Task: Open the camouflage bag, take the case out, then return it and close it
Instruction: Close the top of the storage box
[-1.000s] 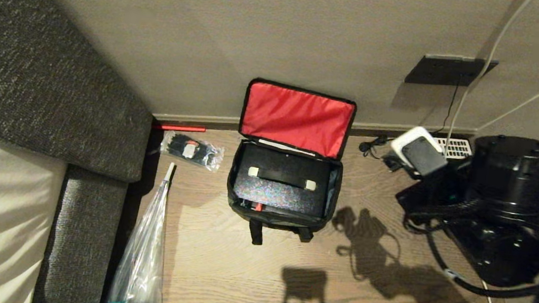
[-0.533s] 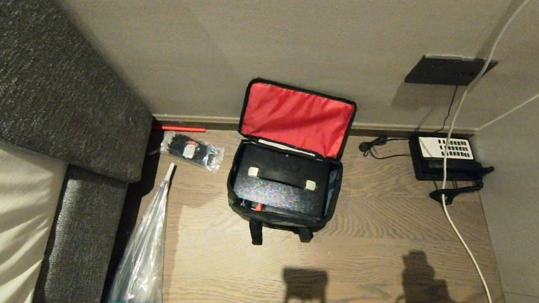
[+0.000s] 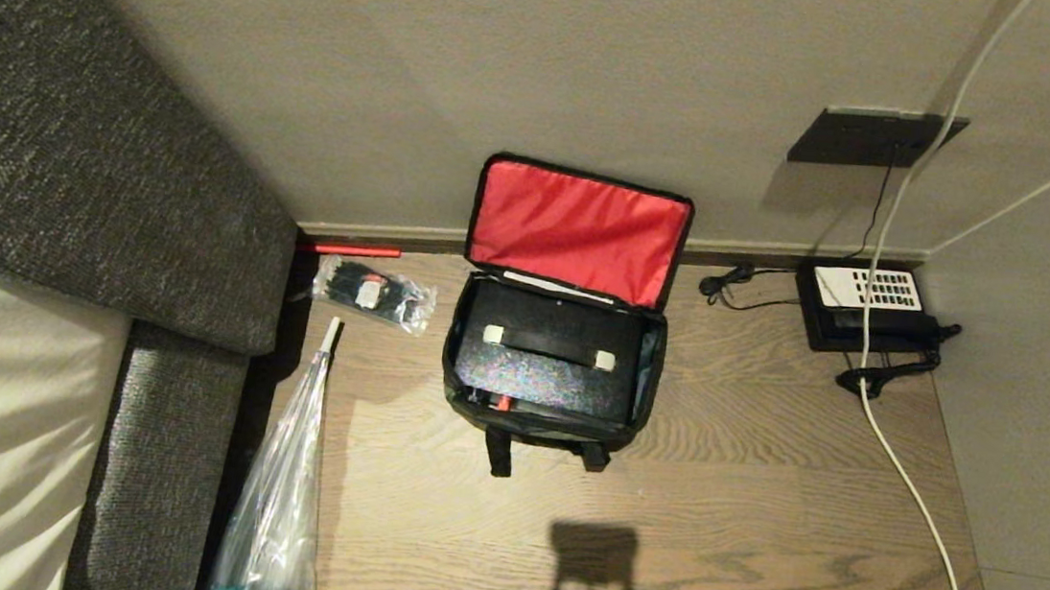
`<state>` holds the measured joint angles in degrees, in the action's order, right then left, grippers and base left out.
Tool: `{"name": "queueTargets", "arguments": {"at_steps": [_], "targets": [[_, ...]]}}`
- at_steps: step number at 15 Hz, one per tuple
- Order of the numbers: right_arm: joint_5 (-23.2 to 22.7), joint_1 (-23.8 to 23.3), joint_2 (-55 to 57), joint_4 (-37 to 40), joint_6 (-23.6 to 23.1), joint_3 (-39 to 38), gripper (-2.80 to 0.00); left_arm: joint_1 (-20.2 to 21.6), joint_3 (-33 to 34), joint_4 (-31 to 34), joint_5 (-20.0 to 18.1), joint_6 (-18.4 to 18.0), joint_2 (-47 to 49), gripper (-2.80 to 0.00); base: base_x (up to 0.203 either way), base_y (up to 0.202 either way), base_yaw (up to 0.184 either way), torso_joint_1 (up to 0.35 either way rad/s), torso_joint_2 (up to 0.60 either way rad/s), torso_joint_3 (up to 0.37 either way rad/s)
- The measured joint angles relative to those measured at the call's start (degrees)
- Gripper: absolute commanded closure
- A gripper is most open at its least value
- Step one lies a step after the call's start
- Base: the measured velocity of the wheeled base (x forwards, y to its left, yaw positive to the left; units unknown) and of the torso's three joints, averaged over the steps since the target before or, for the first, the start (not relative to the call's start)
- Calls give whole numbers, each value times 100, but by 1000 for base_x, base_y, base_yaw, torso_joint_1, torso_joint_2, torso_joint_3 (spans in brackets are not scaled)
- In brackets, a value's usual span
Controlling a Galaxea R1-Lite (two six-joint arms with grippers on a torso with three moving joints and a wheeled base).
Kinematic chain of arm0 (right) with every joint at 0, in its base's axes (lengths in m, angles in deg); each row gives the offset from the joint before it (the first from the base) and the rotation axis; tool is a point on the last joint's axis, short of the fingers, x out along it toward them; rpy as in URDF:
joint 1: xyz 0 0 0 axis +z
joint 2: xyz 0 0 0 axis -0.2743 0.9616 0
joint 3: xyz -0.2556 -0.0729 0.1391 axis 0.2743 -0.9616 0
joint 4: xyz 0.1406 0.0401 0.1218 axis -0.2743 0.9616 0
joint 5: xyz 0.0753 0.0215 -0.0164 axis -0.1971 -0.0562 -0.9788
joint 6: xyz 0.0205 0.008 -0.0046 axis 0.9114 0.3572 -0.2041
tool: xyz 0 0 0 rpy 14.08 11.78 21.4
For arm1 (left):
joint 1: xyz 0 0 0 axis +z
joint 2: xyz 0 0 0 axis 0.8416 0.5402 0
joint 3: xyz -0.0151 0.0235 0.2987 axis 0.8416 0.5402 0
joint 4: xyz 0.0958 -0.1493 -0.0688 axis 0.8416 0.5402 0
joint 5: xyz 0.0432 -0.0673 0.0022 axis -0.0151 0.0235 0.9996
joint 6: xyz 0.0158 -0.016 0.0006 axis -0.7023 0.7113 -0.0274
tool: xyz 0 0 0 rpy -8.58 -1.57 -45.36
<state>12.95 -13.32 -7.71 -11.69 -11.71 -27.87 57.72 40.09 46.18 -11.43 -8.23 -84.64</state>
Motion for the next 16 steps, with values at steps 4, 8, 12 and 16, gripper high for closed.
{"name": "queueTargets", "arguments": {"at_steps": [4,8,12,16], "targets": [[-411,-226,-1234,-1436,-341,-1274,0,0,0,2,0,5,0,0,0,0,0,0,0,0],[-799,-247,-1875,-1676,-501,-1581,0,2,0,2,-2,5,0,0,0,0,0,0,0,0],[-800,-247,-2007,-1655,-452,-1616,0,0,0,2,0,5,0,0,0,0,0,0,0,0],[-800,-244,-2024,-1654,-456,-1616,0,0,0,0,-2,5,0,0,0,0,0,0,0,0]]}}
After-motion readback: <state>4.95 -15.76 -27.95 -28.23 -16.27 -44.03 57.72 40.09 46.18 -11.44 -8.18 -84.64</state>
